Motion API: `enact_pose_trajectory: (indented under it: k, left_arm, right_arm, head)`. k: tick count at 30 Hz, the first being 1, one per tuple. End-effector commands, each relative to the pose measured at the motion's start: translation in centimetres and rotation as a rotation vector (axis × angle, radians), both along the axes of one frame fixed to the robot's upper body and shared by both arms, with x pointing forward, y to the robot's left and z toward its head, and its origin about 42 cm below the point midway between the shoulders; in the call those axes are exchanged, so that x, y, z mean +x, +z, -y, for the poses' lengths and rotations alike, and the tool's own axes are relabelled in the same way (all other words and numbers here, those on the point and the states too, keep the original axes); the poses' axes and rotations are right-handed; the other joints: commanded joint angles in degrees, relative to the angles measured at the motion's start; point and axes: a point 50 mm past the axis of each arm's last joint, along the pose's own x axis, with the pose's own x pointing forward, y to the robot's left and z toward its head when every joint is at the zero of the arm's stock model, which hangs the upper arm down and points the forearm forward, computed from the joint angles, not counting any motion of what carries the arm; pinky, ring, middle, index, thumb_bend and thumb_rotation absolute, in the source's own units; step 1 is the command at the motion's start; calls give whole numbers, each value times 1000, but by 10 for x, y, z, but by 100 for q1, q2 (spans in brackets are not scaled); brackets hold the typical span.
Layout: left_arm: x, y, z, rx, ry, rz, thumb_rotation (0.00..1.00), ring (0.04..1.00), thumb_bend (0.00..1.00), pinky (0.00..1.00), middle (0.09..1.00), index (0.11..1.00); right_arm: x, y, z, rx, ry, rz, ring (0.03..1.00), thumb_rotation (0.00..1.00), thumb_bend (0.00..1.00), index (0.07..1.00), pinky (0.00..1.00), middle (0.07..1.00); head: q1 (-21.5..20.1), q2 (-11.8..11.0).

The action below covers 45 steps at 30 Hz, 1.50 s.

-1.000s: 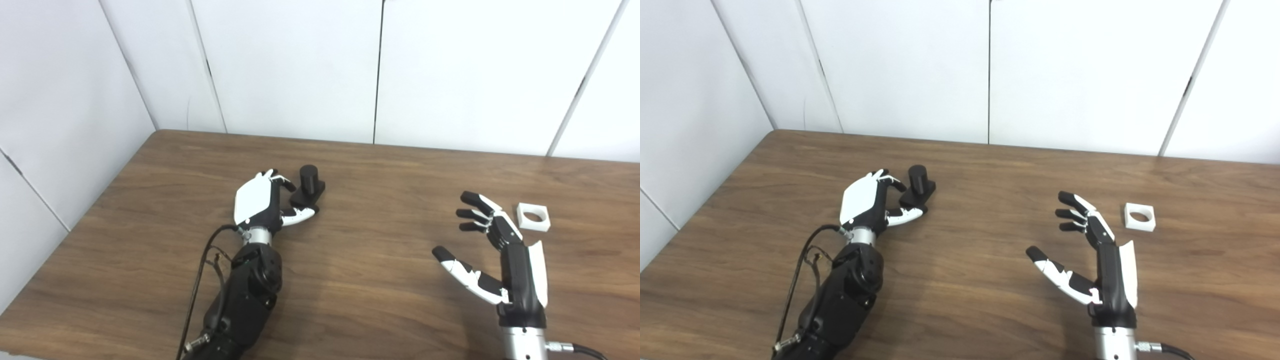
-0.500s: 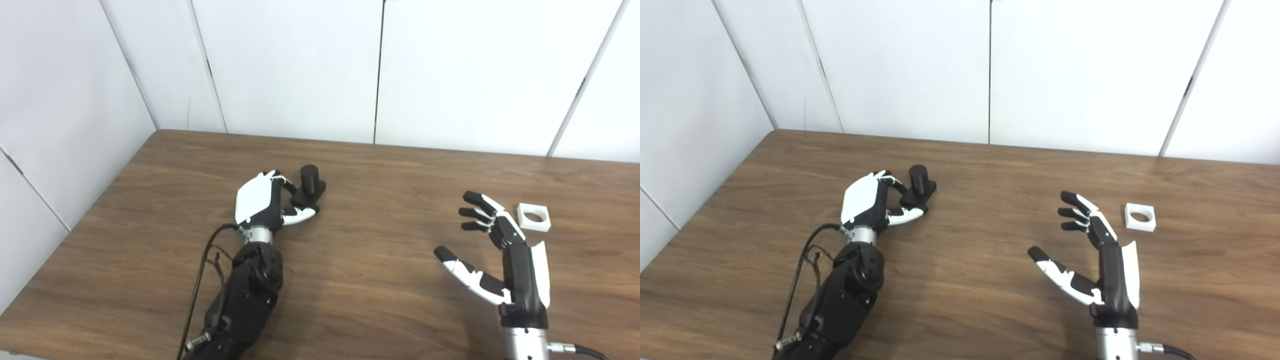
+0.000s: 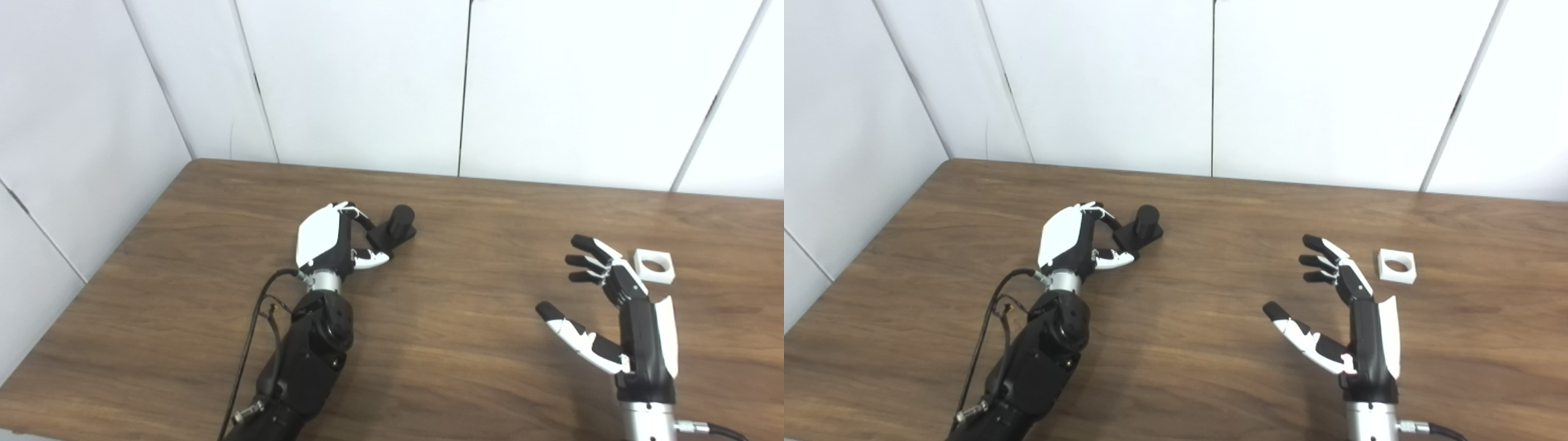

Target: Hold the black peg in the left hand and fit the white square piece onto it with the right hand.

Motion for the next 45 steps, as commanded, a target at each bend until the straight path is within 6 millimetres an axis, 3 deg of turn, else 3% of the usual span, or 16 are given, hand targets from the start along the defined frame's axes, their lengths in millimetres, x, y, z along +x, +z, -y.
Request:
enact_pose_trajectory:
  k: [1,5,9,20,26,45]
  left_arm:
    - [0,-6,-4,10,-11,-49,81,936,519,870,865,488]
    - [-2,-7,-2,-50,-60,-63,75,956,520,926,879,487]
    - [-4,-8,-1,-59,-114,-78,74,941,522,890,881,486]
    - [-11,-3,9,-73,-244,-118,78,950,520,937,897,487]
    - [-24,-2,19,-95,-333,-114,80,955,520,883,895,488]
    - [-61,3,38,-103,-532,-119,83,968,518,918,912,490]
  right_arm:
    - [-21,-38,28,-57,-47,-145,715,266,610,775,613,796]
    - [-20,-38,28,-63,-46,-145,714,268,608,774,616,796]
    - [-19,-37,28,-68,-45,-143,714,277,611,775,621,794]
    - [-18,-33,31,-63,-55,-149,709,277,610,778,617,795]
    - [-17,-29,33,-63,-69,-146,710,288,615,782,616,795]
    - [-15,-18,39,-53,-116,-141,715,268,609,782,631,792]
  head:
    - [0,2]
    - [-51,1]
    - [-73,-5]
    - [-104,17]
    - [-126,26]
    - [-298,98]
